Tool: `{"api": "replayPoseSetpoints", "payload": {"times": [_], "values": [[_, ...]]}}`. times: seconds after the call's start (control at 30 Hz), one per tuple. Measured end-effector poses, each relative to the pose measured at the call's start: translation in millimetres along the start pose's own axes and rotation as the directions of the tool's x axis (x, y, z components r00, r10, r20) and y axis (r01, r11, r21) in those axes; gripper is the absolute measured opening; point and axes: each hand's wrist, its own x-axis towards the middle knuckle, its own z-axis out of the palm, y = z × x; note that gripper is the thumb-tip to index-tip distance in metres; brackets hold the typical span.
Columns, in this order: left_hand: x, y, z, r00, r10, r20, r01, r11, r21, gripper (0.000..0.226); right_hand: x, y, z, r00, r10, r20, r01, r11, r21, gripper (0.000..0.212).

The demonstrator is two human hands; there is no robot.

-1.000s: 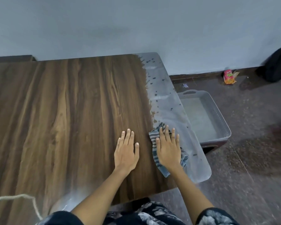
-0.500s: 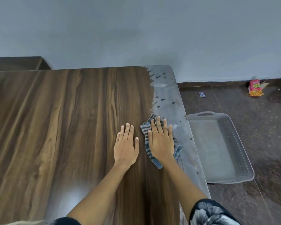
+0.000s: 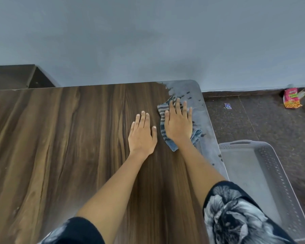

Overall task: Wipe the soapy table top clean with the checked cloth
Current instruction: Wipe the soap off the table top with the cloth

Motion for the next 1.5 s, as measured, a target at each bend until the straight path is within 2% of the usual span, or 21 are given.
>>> {"api": "replayPoseSetpoints", "payload": {"times": [0.3,0.43,0.57,0.63,0.7,0.77,0.83,0.9,0.97,1.03,1.1,1.17,1.27,1.37,1.43,1.5], "values": [[53,-8,5,0.998,0.004,-0.067,0.0,0.998,0.058,0.058,108,-20,3,0.999,-0.05,0.012,0.05,0.999,-0.018,0.054],[54,-8,5,0.996,-0.002,-0.094,0.005,0.999,0.034,0.055,112,-27,3,0.979,-0.205,0.015,0.204,0.977,0.06,0.057],[52,-9,4,0.994,-0.008,-0.112,0.006,1.0,-0.015,0.052,57,1,-4,0.911,-0.41,0.045,0.407,0.911,0.062,0.052],[52,-10,5,0.993,-0.009,-0.117,0.006,1.0,-0.022,0.051,37,25,-10,0.934,-0.358,0.022,0.355,0.932,0.066,0.05],[51,-9,6,0.993,-0.009,-0.118,0.007,1.0,-0.019,0.051,44,41,-15,0.988,-0.153,-0.009,0.153,0.987,0.057,0.049],[50,-9,7,0.993,-0.015,-0.121,0.013,1.0,-0.013,0.051,70,38,-17,0.998,0.059,-0.007,-0.058,0.996,0.06,0.052],[51,-8,7,0.991,-0.019,-0.13,0.018,1.0,-0.016,0.051,100,20,-12,0.991,0.133,-0.013,-0.132,0.988,0.075,0.053],[52,-8,7,0.991,-0.021,-0.134,0.017,0.999,-0.027,0.05,118,-6,-5,0.997,0.07,-0.02,-0.068,0.994,0.084,0.053],[51,-9,7,0.991,-0.019,-0.135,0.013,0.999,-0.04,0.05,114,-26,1,0.994,-0.108,-0.012,0.108,0.989,0.102,0.051],[50,-10,5,0.99,-0.025,-0.141,0.017,0.998,-0.061,0.05,89,-31,3,0.954,-0.3,0.026,0.297,0.951,0.083,0.051],[50,-9,4,0.988,-0.034,-0.148,0.023,0.997,-0.077,0.05,57,-17,1,0.917,-0.396,0.05,0.394,0.918,0.046,0.052],[49,-9,4,0.988,-0.029,-0.15,0.017,0.996,-0.082,0.049,35,4,-1,0.933,-0.36,0.029,0.359,0.933,0.027,0.053],[49,-9,5,0.988,-0.032,-0.151,0.021,0.997,-0.074,0.049,44,23,-3,0.992,-0.125,0.003,0.125,0.992,0.017,0.051],[49,-8,5,0.986,-0.046,-0.16,0.035,0.997,-0.067,0.049,84,10,-2,0.998,0.059,-0.016,-0.059,0.998,0.003,0.052],[49,-6,5,0.985,-0.047,-0.163,0.035,0.997,-0.073,0.049,103,-7,0,0.999,0.052,-0.011,-0.052,0.999,-0.004,0.053],[48,-6,4,0.986,-0.046,-0.161,0.032,0.995,-0.092,0.049,103,-22,3,0.999,-0.053,-0.012,0.053,0.998,0.02,0.052]]}}
